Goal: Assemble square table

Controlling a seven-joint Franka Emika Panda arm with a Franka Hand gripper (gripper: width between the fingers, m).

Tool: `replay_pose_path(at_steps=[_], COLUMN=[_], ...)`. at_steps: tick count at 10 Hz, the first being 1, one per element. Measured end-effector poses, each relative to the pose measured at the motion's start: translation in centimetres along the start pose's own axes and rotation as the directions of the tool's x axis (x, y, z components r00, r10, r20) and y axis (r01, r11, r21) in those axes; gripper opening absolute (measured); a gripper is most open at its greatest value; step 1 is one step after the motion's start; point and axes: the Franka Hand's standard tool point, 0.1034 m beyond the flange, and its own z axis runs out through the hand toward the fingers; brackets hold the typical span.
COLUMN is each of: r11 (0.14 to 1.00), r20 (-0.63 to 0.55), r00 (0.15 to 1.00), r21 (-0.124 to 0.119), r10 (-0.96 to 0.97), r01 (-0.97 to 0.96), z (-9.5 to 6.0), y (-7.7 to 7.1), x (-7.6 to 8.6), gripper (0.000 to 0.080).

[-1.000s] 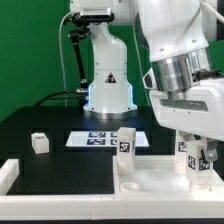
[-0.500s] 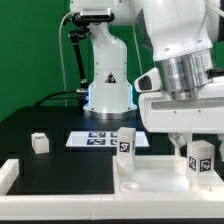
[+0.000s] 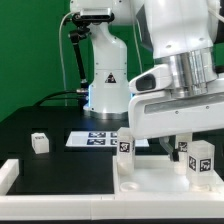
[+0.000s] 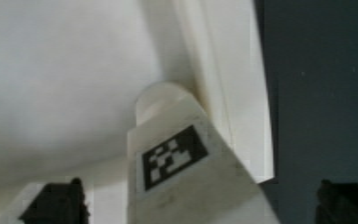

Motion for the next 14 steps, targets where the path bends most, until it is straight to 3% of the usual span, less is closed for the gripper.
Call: replay_pose_path(at_steps=[2, 3, 4, 5, 8, 10, 12, 14], r11=[0.998, 0.999, 1.0, 0.999, 0.944, 0.709, 0.443, 0.259], r20=[-0.025, -0.025, -0.025, -0.024, -0.023, 0.007, 0.066, 0.081], r00=[0.997, 0.998, 1.0, 0.999, 0.943, 0.71, 0.446, 0.261], r21=[-0.007, -0.005, -0.002, -0.001, 0.007, 0.035, 0.049, 0.035], r10=[-0.067, -0.05, -0.014, 0.04, 0.331, 0.704, 0.893, 0.962], r01=[0.067, 0.05, 0.014, -0.04, -0.331, -0.704, -0.895, -0.965], z=[0.35, 0.35, 0.39, 0.43, 0.49, 0.57, 0.67, 0.79], y=[-0.23, -0.22, -0.24, -0.25, 0.25, 0.34, 0.31, -0.19], x=[-0.24, -0.23, -0.25, -0.28, -0.26, -0.35, -0.28, -0.43], gripper=[0.0649, 0.053, 0.053, 0.0335, 0.0294, 0.0294, 0.0294, 0.0294])
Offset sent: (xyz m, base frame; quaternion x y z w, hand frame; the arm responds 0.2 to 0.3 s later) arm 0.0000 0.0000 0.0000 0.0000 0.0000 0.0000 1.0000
